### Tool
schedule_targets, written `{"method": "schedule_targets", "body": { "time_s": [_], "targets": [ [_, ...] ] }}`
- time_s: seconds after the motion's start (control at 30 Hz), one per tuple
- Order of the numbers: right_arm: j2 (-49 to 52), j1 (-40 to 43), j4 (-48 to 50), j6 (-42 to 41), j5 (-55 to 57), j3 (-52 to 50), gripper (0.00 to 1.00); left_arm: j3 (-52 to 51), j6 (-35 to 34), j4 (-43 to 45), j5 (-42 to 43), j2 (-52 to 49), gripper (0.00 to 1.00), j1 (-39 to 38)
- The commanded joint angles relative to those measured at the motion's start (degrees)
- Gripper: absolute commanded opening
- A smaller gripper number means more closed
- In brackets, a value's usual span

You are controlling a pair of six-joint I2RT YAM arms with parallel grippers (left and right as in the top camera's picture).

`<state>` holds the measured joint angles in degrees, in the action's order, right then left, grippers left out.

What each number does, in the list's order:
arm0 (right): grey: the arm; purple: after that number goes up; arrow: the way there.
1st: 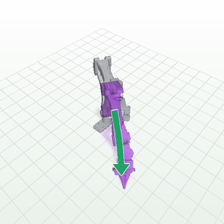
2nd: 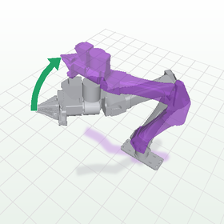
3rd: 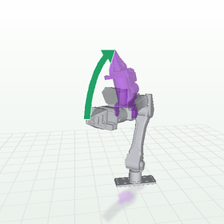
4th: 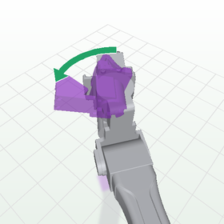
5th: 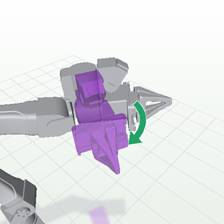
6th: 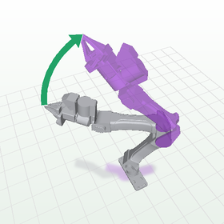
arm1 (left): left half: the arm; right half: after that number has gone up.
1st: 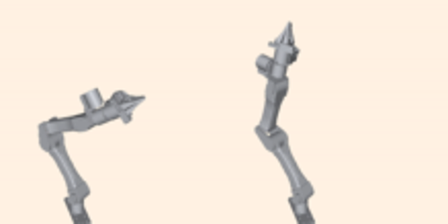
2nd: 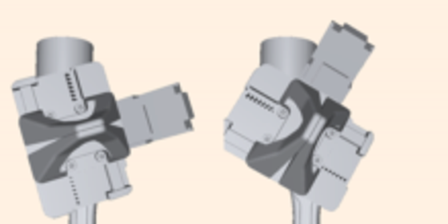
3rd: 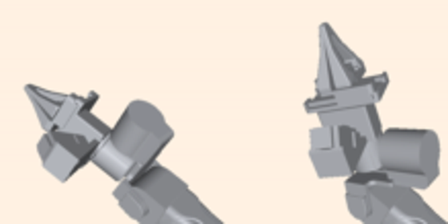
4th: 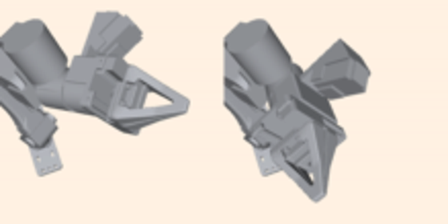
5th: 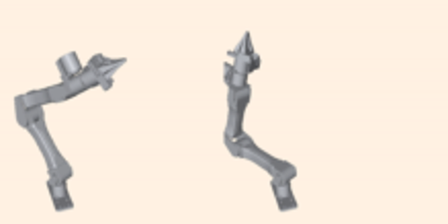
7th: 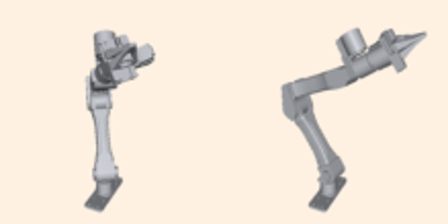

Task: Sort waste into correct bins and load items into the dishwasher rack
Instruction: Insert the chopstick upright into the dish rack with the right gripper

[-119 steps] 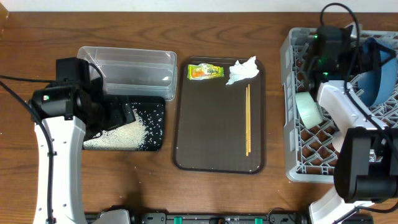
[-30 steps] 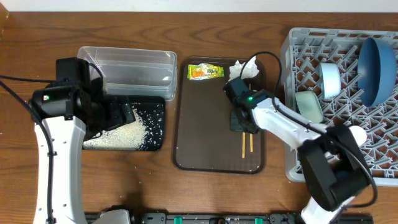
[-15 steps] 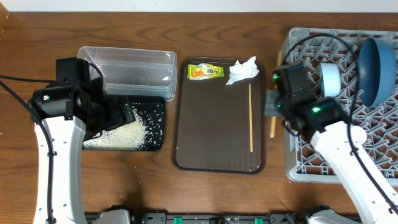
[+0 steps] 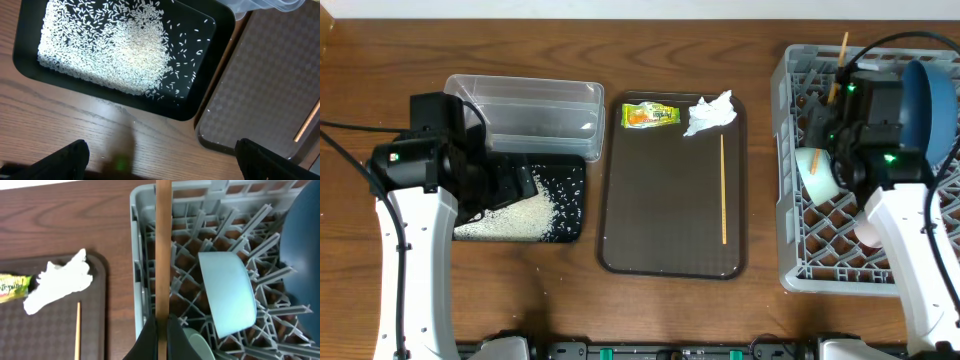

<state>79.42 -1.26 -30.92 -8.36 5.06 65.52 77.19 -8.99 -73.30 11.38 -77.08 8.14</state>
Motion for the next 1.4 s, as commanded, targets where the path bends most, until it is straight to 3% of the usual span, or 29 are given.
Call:
{"method": "schedule_targets", "body": {
  "time_s": [0.0,0.23,0.57,1.07,1.37],
  "targets": [
    [0.17,0.48,-2.99,2.84,-3.82,0.17,0.01,0.68,-0.09,-0.2,-0.72,0.63,0.96,0.2],
    [0.09,0.48,-7.15,2.84,-3.65,0.17,0.01,0.68,-0.09,-0.2,-0.72,0.63,0.96,0.2],
    [0.09,0.44,-1.99,1.53,-10.29,0.17,0.01,0.68,-0.09,-0.2,-0.72,0.63,0.96,0.2],
    [-1.09,6.27,-23.78,1.2,-6.54,1.57,0.01,0.68,-0.09,-0.2,-0.72,0.63,0.96,0.2],
    [-1.09,11.19,-24.09,3.13,-3.32,1.57,0.01,0.68,-0.07,-0.2,-0.72,0.63,0.96,0.2]
  ]
}}
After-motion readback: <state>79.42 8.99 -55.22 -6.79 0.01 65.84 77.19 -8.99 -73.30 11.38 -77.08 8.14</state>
